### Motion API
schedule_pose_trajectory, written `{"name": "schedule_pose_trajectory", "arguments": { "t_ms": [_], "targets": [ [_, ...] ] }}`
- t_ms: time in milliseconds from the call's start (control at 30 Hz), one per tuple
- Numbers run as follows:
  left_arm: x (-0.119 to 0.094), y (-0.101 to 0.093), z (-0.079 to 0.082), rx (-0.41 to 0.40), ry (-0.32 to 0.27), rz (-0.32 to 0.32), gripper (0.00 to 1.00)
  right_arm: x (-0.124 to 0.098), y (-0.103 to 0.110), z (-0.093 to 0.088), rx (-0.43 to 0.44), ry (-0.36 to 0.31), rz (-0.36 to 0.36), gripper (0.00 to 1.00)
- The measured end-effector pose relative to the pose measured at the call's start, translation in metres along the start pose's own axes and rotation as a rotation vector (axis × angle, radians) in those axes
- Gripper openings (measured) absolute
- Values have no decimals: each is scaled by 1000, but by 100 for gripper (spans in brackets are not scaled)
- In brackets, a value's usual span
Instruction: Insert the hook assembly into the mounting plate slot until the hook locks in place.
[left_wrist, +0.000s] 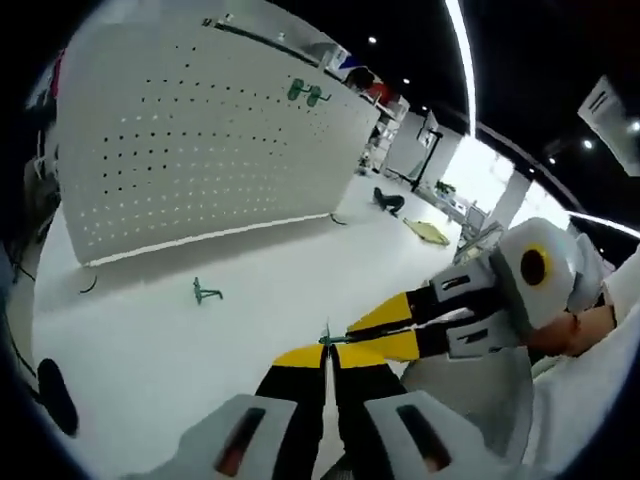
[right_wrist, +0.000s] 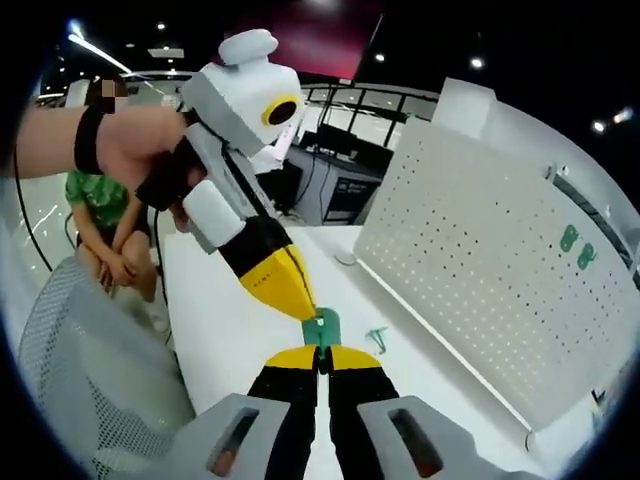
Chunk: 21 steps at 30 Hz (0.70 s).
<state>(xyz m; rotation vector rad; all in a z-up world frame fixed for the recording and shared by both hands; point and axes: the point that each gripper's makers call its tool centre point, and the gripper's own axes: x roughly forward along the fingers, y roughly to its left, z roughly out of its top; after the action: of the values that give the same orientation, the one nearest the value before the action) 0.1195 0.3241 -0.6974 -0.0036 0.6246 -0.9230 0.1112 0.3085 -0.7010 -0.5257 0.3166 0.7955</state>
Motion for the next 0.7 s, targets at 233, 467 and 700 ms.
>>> {"name": "schedule_pose_trajectory", "arguments": {
  "t_ms": [233,467,700],
  "targets": [
    [0,8,10,-4,-64,30,17,0,-16,4,34,-8,-45,1],
    [-6,17,17,19,-112,44,21,0,-34,8,81,-16,-81,1],
    [-20,13,30,114,-224,35,34,1,-55,18,155,-43,-163,1]
  ]
}}
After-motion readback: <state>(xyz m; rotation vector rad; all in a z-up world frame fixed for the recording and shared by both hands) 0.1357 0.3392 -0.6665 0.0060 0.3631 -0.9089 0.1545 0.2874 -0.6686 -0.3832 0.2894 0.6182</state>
